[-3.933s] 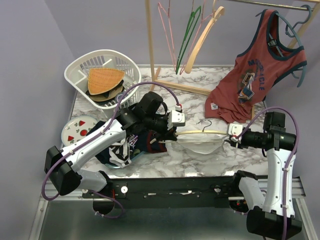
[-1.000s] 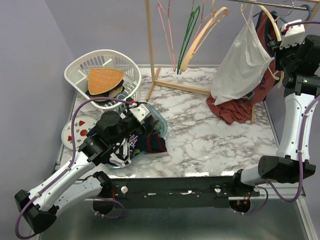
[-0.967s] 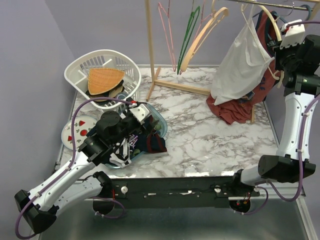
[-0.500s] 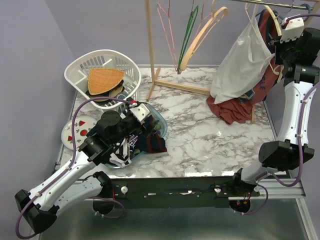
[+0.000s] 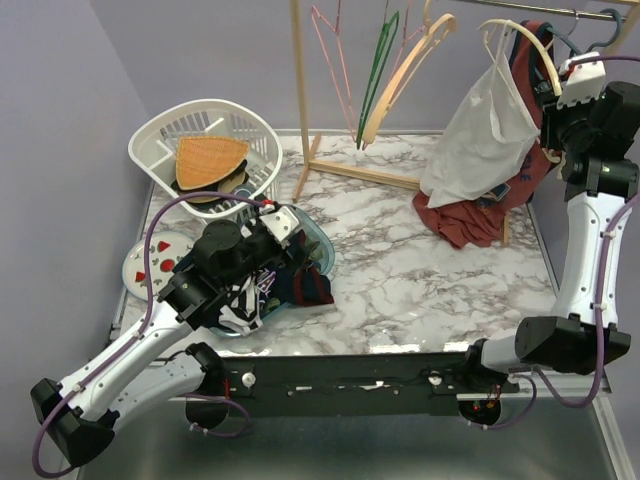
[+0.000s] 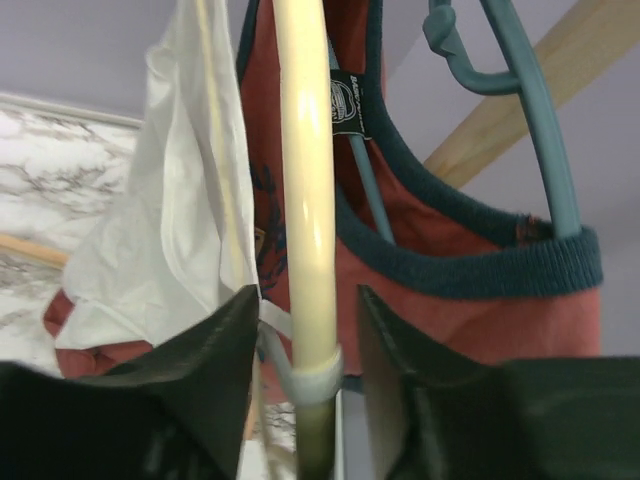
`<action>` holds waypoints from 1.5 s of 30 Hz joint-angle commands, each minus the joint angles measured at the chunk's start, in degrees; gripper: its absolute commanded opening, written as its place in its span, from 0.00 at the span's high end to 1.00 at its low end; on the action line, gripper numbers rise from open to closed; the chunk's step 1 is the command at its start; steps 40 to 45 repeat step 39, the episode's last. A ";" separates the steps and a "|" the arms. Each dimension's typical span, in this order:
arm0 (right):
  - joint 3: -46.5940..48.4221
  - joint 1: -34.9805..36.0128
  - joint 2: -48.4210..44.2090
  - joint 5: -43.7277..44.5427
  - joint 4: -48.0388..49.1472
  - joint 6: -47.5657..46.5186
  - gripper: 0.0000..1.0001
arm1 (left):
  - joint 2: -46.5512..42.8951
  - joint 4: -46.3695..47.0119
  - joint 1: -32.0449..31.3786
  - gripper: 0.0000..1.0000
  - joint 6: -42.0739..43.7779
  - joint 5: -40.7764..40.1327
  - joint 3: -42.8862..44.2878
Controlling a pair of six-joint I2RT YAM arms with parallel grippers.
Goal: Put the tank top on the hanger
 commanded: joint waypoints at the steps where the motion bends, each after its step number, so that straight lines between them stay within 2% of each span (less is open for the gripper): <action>1: -2.56 -0.51 -5.86 -2.65 -0.47 -0.27 0.39 | -0.03 1.96 1.02 0.01 -2.06 2.88 -0.32; 2: -2.64 -0.51 -8.04 -2.83 -1.08 -0.27 0.33 | -0.12 1.96 1.28 0.01 -2.50 3.15 -0.32; 6: -3.17 -0.78 -13.84 -4.84 -2.58 0.25 0.22 | -0.38 2.31 2.95 0.01 -5.23 5.17 0.12; 10: -5.28 -0.87 -20.44 -7.65 -3.90 0.95 0.15 | -0.82 1.88 4.89 0.01 -9.18 5.96 1.08; 14: -11.85 -0.87 -28.09 -13.28 -4.60 4.81 0.00 | -1.08 -3.73 5.68 0.01 -15.50 3.60 4.51; 18: -17.39 -0.87 -33.98 -17.66 -6.88 10.44 0.00 | -3.19 -7.88 5.86 0.01 -24.20 -0.27 7.32; 20: -19.95 -0.87 -37.66 -17.59 -7.06 14.04 0.00 | -4.16 -9.98 5.77 0.01 -25.36 -0.80 7.85; 25: -27.24 -0.87 -44.27 -11.27 -7.50 20.37 0.00 | -8.20 -13.50 5.86 0.01 -25.19 -4.84 8.03; 34: -31.82 -0.87 -50.69 -8.98 -7.86 19.33 0.00 | -12.33 -16.85 5.86 0.01 -25.36 -6.96 6.01; 45: -32.00 -0.87 -51.39 -10.12 -7.77 19.94 0.00 | -13.48 -17.55 5.86 0.01 -25.27 -6.87 5.74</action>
